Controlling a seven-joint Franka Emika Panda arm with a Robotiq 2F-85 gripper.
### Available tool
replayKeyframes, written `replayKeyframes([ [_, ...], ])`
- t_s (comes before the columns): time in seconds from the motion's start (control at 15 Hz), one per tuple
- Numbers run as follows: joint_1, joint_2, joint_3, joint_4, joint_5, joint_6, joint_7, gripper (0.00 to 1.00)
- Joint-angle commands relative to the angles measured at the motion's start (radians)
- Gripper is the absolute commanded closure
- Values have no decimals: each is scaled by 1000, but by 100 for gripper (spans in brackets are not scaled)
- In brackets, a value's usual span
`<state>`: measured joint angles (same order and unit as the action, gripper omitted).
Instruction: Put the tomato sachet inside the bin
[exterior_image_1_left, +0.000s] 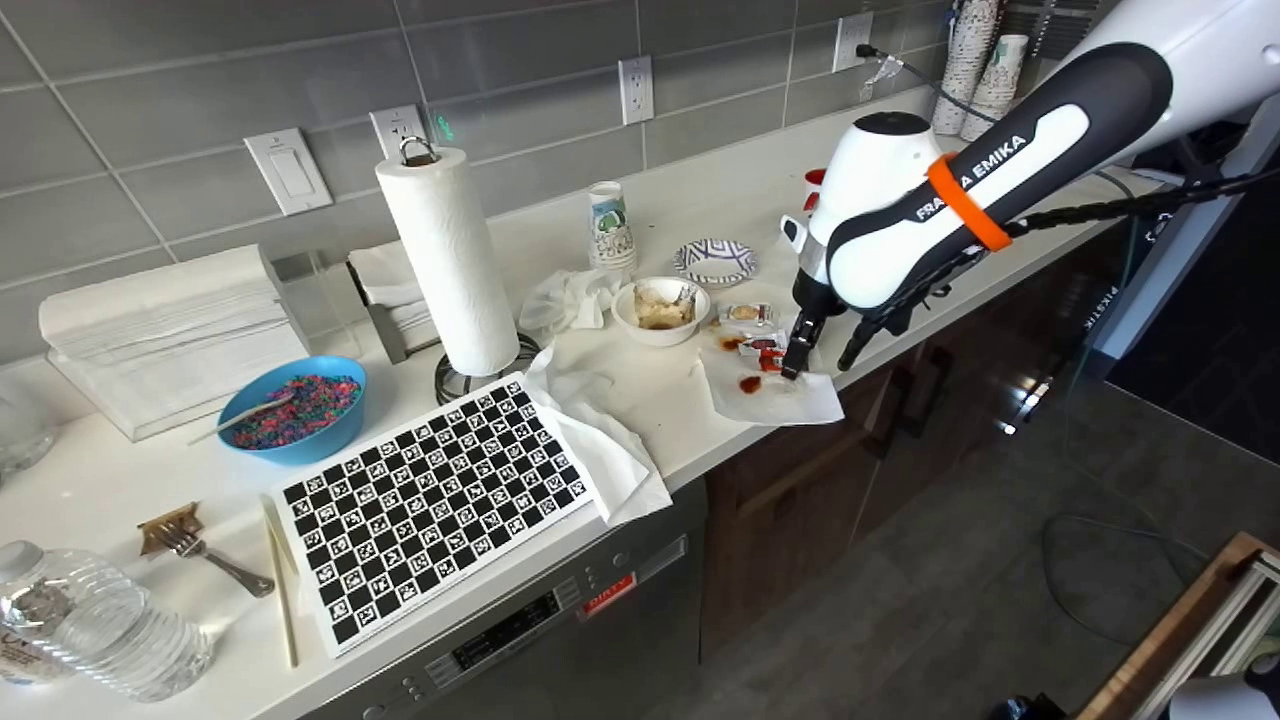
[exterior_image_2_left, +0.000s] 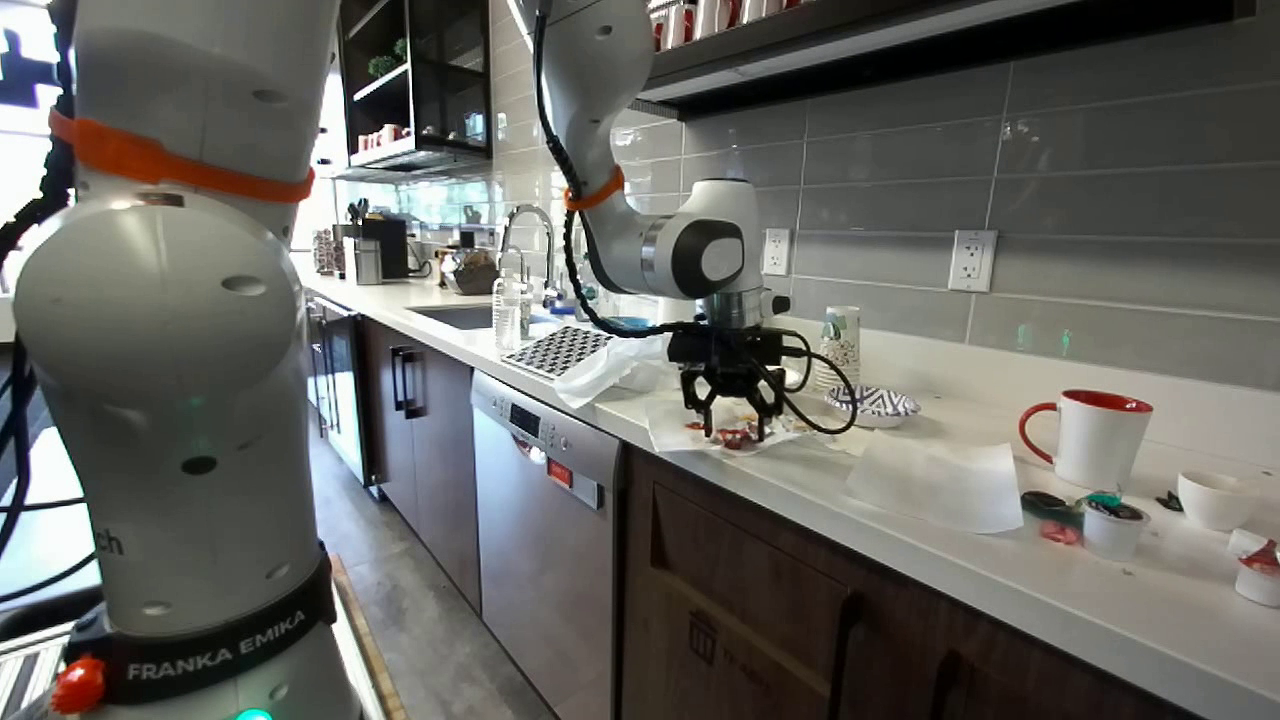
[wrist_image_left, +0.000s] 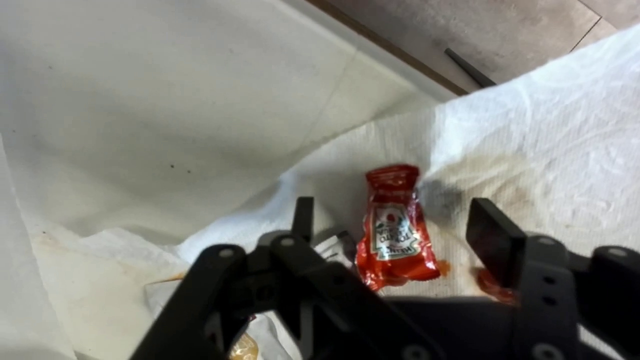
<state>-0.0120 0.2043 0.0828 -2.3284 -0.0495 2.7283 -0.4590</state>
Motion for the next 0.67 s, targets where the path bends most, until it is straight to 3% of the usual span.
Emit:
replayKeyframes([
  [0.0, -2, 1, 3, 1, -17, 12, 5, 47],
  [0.4, -2, -3, 2, 0, -19, 14, 6, 94],
  [0.47, -2, -5, 2, -3, -19, 17, 6, 99],
  [0.6, -2, -7, 3, -5, -18, 18, 5, 100],
])
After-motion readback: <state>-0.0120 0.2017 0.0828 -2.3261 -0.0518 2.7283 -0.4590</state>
